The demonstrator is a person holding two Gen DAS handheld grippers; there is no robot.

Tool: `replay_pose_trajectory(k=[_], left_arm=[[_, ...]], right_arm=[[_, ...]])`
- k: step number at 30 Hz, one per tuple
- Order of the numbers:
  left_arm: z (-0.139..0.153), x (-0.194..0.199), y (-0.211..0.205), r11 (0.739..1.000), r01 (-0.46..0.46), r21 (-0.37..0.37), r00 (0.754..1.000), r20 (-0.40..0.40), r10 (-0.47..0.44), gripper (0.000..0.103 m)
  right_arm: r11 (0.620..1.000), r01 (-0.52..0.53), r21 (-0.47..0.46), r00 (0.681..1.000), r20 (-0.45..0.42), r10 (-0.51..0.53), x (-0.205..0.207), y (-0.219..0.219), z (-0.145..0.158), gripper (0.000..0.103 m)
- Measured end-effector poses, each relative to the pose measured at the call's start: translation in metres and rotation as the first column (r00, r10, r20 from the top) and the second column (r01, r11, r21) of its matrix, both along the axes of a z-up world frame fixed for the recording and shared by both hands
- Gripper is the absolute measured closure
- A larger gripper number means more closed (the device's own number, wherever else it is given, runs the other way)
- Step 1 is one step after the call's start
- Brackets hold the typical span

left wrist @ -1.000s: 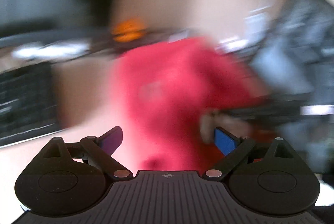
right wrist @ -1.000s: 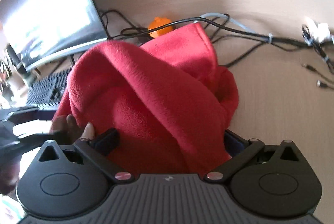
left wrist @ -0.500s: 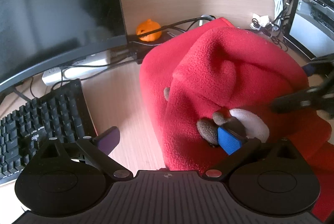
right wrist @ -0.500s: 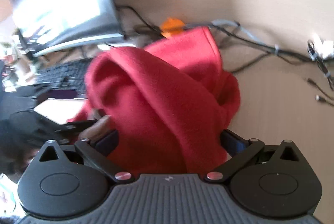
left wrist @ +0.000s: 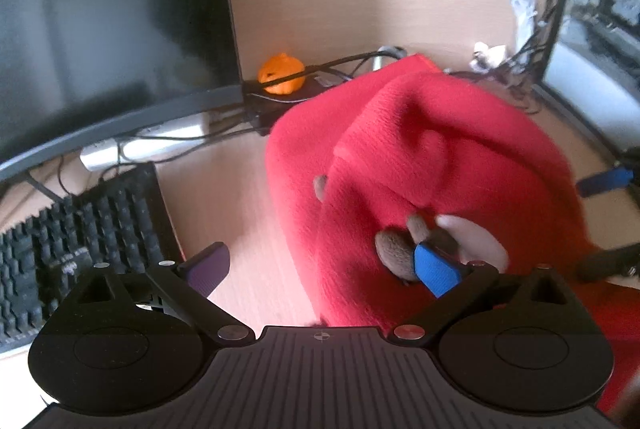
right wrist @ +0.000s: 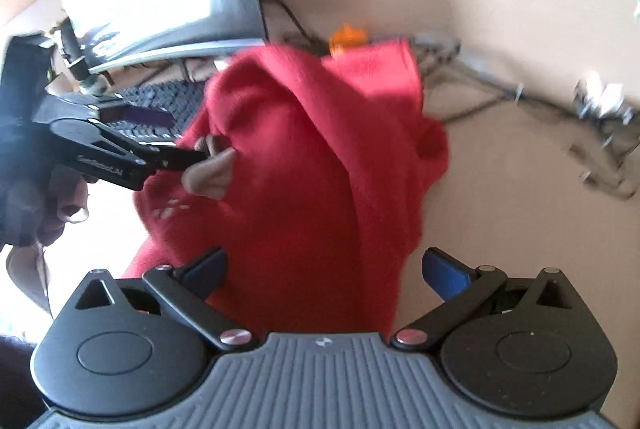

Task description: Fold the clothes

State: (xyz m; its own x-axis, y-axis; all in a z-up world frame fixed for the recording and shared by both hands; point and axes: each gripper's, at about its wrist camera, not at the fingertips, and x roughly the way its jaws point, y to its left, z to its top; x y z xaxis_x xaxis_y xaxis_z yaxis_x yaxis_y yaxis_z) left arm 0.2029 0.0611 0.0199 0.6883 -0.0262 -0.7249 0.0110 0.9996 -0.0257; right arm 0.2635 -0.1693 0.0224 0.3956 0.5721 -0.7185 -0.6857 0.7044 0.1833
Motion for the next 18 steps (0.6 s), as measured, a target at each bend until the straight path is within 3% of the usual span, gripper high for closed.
replay_pose_trajectory(k=[2, 6, 7, 10, 12, 14, 16, 18], left_arm=[[0.000, -0.011, 0.003, 0.997, 0.033, -0.064, 0.999, -0.006, -0.034, 0.002], [-0.011, -0.025, 0.011, 0.987, 0.051, -0.153, 0.998, -0.039, -0.058, 0.002], [-0.013, -0.025, 0.017, 0.978, 0.039, -0.203, 0.998, -0.042, -0.048, 0.002], [-0.018, -0.017, 0.035, 0.938, 0.022, -0.347, 0.998, -0.042, -0.039, 0.002], [-0.027, -0.005, 0.039, 0.924, 0.040, -0.379, 0.996, -0.054, -0.066, 0.002], [-0.039, 0.010, 0.038, 0.914, 0.055, -0.402, 0.993, -0.076, -0.093, 0.002], [-0.049, 0.023, 0.036, 0.906, 0.073, -0.417, 0.988, -0.091, -0.122, 0.001], [-0.050, 0.034, 0.029, 0.909, 0.104, -0.404, 0.985, -0.088, -0.152, 0.001]], right_arm=[[1.000, 0.006, -0.029, 1.000, 0.019, -0.005, -0.013, -0.005, 0.003, 0.000], [0.949, 0.088, -0.303, 0.992, 0.115, -0.056, -0.039, 0.010, -0.034, 0.000], [0.952, 0.109, -0.286, 0.989, 0.124, -0.076, -0.042, 0.008, -0.034, 0.000], [0.976, 0.195, -0.093, 0.981, 0.034, -0.192, -0.033, -0.008, -0.005, 0.000], [0.952, 0.294, 0.085, 0.956, -0.052, -0.290, -0.019, -0.021, 0.012, 0.000], [0.905, 0.379, 0.194, 0.924, -0.130, -0.359, -0.002, -0.026, 0.012, 0.000], [0.872, 0.428, 0.236, 0.901, -0.181, -0.393, 0.016, -0.022, -0.003, 0.000], [0.866, 0.452, 0.215, 0.884, -0.235, -0.404, 0.033, -0.010, -0.025, 0.000]])
